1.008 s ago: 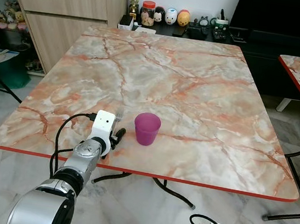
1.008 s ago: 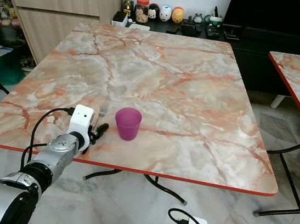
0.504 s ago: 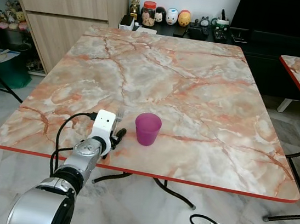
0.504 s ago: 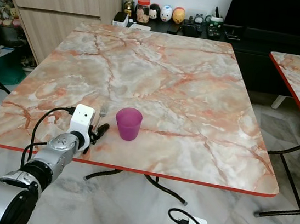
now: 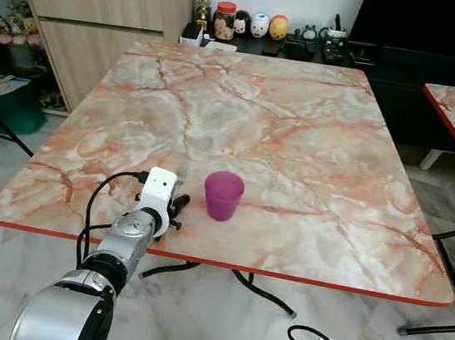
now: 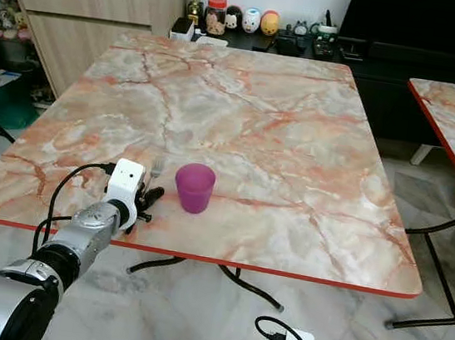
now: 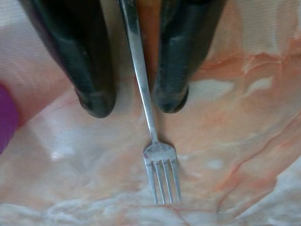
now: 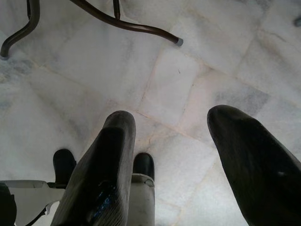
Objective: Setting the table
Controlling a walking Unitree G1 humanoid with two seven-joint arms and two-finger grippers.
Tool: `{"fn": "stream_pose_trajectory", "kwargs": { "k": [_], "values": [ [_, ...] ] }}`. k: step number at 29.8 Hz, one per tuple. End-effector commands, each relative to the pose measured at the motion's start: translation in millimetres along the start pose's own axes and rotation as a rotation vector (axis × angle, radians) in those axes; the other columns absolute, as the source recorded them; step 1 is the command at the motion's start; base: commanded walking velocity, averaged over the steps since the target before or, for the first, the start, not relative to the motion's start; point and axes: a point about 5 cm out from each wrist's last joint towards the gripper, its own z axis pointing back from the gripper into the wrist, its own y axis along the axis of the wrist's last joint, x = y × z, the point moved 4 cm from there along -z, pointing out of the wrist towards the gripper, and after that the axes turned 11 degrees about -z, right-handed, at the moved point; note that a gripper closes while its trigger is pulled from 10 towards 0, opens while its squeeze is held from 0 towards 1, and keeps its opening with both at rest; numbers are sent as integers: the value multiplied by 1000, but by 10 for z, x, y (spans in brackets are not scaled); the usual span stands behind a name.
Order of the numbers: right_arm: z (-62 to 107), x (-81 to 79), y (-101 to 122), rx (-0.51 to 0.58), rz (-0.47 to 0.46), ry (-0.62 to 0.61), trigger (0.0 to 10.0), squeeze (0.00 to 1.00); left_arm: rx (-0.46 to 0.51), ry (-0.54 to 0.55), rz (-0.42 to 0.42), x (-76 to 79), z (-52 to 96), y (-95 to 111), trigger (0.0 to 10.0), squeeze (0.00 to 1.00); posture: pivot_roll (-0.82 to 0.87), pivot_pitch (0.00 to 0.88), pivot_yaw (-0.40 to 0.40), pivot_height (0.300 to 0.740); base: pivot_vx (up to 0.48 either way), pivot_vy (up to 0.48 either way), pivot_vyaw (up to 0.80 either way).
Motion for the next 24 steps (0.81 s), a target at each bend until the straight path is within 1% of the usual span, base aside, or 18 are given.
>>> {"fn": "stream_pose_trajectory", "kwargs": {
  "k": [1, 18, 24],
  "values": [
    [3, 8, -18, -9, 0, -1, 10000, 0, -106, -29, 10, 76, 49, -277, 0, 0, 41, 0, -9, 740, 0, 0, 0],
    [3, 9, -22, -11, 4, 1, 10000, 0, -102, -12, 7, 43, 57, -286, 0, 0, 44, 0, -11, 740, 0, 0, 0],
    [3, 9, -21, -10, 4, 0, 10000, 0, -92, 16, -12, 5, 57, -268, 0, 0, 45, 0, -12, 740, 0, 0, 0]
  ]
}}
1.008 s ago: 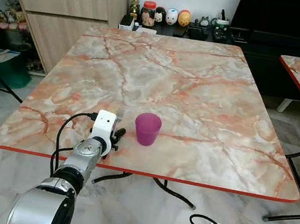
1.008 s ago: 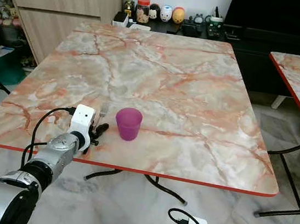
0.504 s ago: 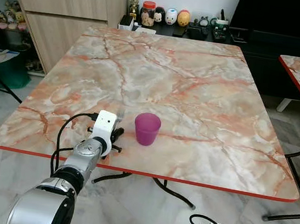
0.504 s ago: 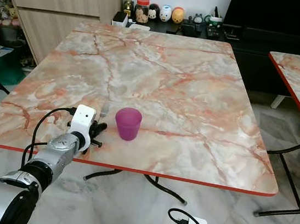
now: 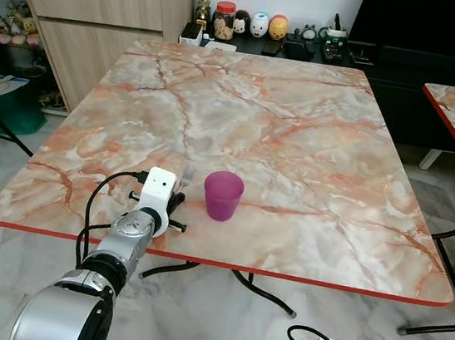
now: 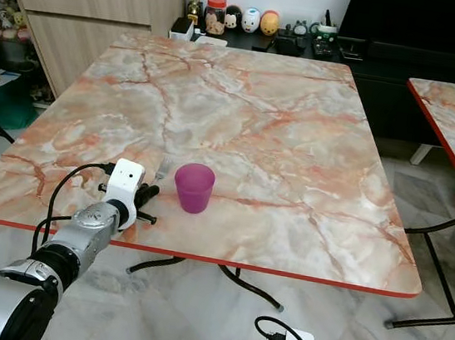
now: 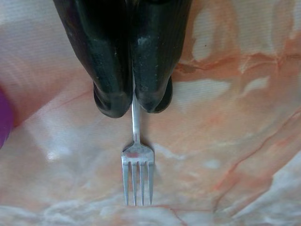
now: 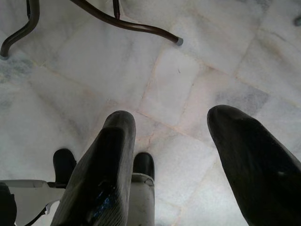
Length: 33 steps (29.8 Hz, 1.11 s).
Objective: Setting the table
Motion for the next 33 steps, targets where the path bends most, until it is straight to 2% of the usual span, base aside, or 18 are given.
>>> {"fn": "stream_pose_trajectory", "kwargs": {
  "k": [1, 12, 13, 14, 19, 24, 25, 27, 30, 32, 33],
  "values": [
    [3, 11, -19, -9, 3, -2, 10000, 0, -87, 10, -4, 8, 54, -255, 0, 0, 44, 0, -12, 740, 0, 0, 0],
    [3, 14, -16, -6, 2, -6, 10000, 0, 1, 202, 19, -295, 102, -150, 235, 0, 44, 0, -11, 740, 0, 0, 0],
    [4, 15, -16, -6, 2, -6, 10000, 0, 27, 255, 37, -370, 128, -132, 5765, 0, 45, 0, -11, 740, 0, 0, 0],
    [4, 15, -16, -5, 1, -6, 10000, 0, 36, 274, 47, -399, 140, -127, 10000, 0, 45, 0, -11, 740, 0, 0, 0],
    [4, 16, -15, -5, 1, -7, 10000, 0, 77, 359, 68, -544, 211, -120, 10000, 0, 45, 0, -12, 740, 0, 0, 0],
    [5, 19, -14, -1, -1, -7, 10000, 0, 193, 449, 94, -731, 352, -28, 10000, 0, 49, 0, -13, 740, 0, 0, 0],
    [5, 19, -14, -1, -1, -7, 10000, 0, 193, 449, 94, -731, 352, -28, 10000, 0, 49, 0, -13, 740, 0, 0, 0],
    [7, 16, -1, 11, -10, -1, 10000, 0, 264, 470, 72, -773, 458, 21, 10000, 0, 52, 0, -14, 740, 0, 0, 0],
    [9, 14, 3, 18, -18, 3, 10000, 0, 292, 485, 55, -800, 525, 40, 10000, 0, 53, 0, -14, 740, 0, 0, 0],
    [10, 18, 2, 18, -16, 2, 10000, 0, 345, 513, 41, -851, 643, 106, 10000, 0, 53, 0, -15, 740, 0, 0, 0],
    [10, 18, 2, 18, -16, 2, 10000, 0, 345, 513, 41, -851, 643, 106, 10000, 0, 53, 0, -15, 740, 0, 0, 0]
  ]
}}
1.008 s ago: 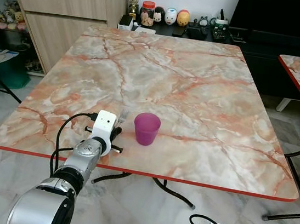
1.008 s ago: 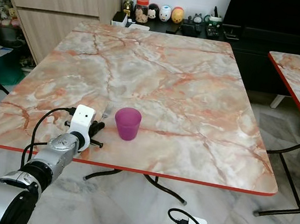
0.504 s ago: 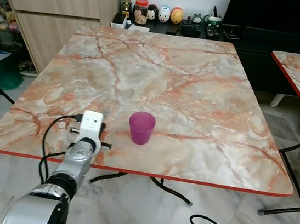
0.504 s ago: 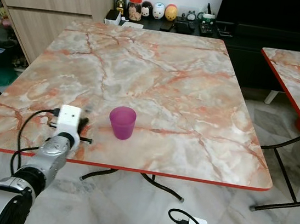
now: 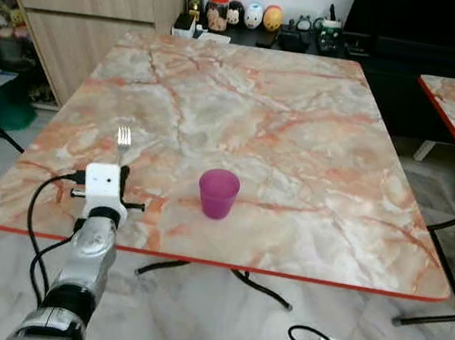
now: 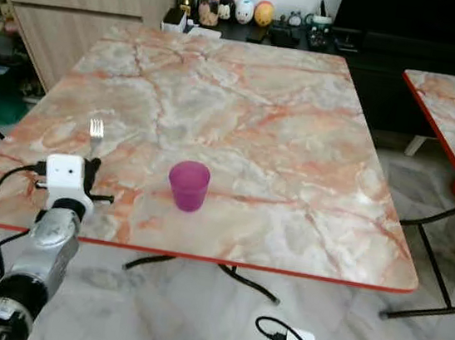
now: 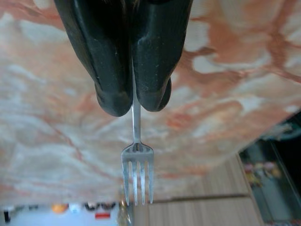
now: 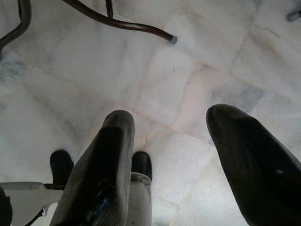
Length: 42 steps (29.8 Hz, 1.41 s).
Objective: Setting the table
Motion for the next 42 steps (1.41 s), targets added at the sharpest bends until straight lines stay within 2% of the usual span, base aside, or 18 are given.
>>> {"fn": "stream_pose_trajectory", "kwargs": {
  "k": [1, 6, 11, 14, 28, 42],
  "values": [
    [7, 21, -16, -1, -12, -7, 10000, 0, 67, 29, -9, -103, 4, 158, 10000, 0, 54, 0, -16, 740, 0, 0, 0],
    [6, 29, -15, -3, -8, -10, 10000, 0, 132, 21, -24, -97, 28, 321, 10000, 0, 62, 0, -20, 740, 0, 0, 0],
    [5, 19, -9, 1, -11, -6, 10000, 0, 127, -9, -31, 8, 40, 304, 10000, 0, 54, 0, -18, 740, 0, 0, 0],
    [6, 19, -4, 7, -20, -7, 10000, 0, 141, -21, -26, 60, 38, 367, 10000, 0, 54, 0, -18, 740, 0, -388, 0],
    [6, 26, -2, 9, -22, -10, 10000, 0, 201, 9, -24, 13, 42, 581, 10000, 0, 51, 0, -16, 740, 0, -434, 0],
    [5, 28, 2, 9, -21, -12, 10000, 0, 213, 34, -22, -31, 25, 662, 10000, 0, 52, 0, -17, 740, 0, -452, 0]
  ]
}}
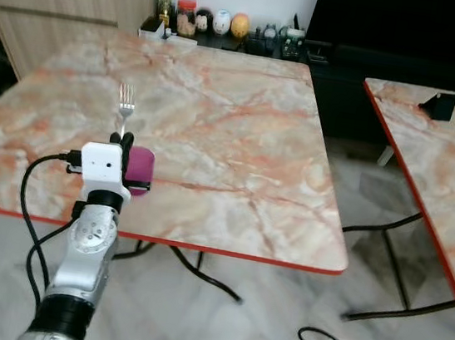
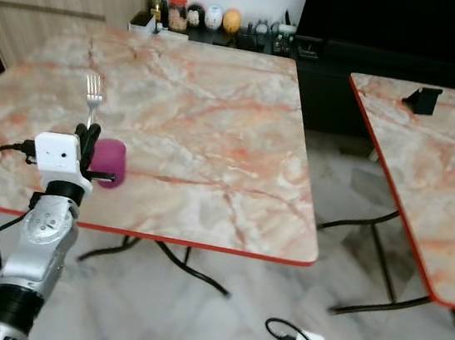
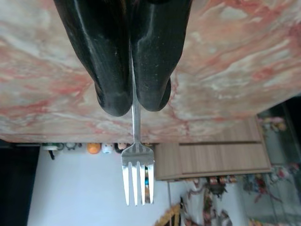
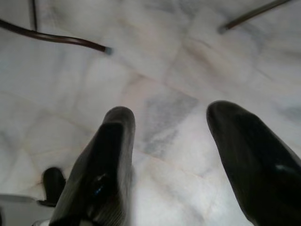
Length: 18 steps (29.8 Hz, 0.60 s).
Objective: Setting the table
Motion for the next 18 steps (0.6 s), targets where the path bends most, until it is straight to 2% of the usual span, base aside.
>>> {"fn": "stream_pose_trajectory", "kwargs": {
  "k": [1, 18],
  "values": [
    [0, 49, 20, 3, -4, -13, 10000, 0, 28, -6, 8, 53, -37, 100, 10000, 0, 53, 0, -16, 740, 0, -446, 0],
    [0, 39, 15, 2, -7, -13, 10000, 0, 21, -38, 15, 153, -69, 119, 10000, 0, 42, 0, -8, 740, 0, -452, 0]
  ]
}}
